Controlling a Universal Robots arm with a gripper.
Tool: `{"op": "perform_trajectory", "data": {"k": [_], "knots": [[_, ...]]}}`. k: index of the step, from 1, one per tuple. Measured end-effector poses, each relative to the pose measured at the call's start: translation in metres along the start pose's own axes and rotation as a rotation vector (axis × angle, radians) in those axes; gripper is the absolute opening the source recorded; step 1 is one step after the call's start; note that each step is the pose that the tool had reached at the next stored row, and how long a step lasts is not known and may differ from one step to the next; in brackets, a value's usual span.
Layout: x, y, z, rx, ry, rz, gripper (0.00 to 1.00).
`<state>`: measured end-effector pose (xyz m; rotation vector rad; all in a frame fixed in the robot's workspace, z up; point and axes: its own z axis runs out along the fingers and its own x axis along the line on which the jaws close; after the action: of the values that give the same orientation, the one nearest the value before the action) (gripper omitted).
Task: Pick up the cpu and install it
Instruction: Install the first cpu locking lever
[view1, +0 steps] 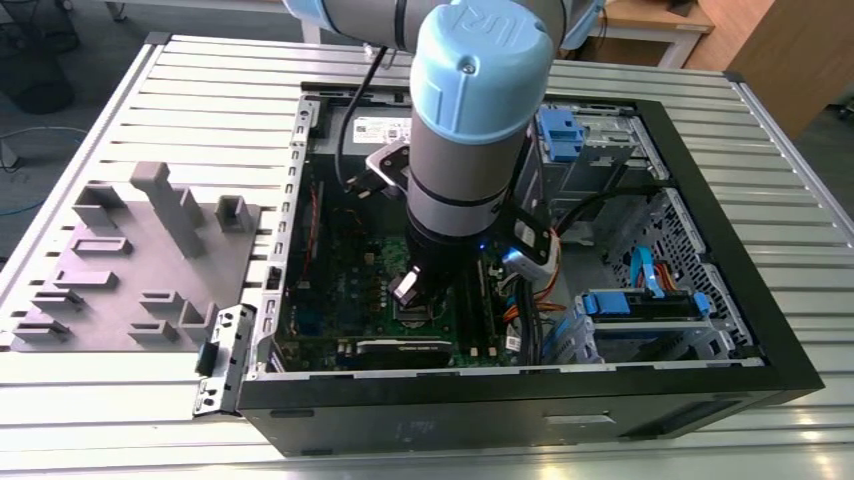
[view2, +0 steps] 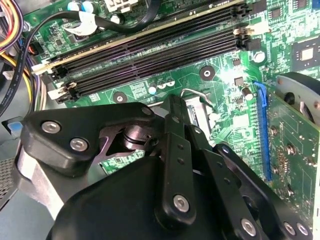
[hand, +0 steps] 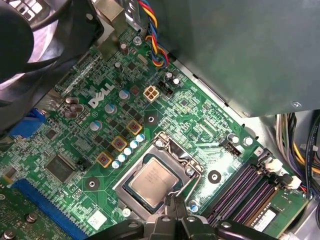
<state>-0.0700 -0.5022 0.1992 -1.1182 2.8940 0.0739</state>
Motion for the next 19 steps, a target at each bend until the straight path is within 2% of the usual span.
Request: {"op": "perform_trajectory", "data": {"k": [7,14,19], "knots": [[0.0008,-0.0006,0.0069,0.0003,0.0002,0.0,0.11],[0.0008,-0.0009,0.0112,0.0005,0.0004,0.0,0.11],[0.0,-0.0014,0.0116,0.0025,0.0045,0.0,0.11]]}}
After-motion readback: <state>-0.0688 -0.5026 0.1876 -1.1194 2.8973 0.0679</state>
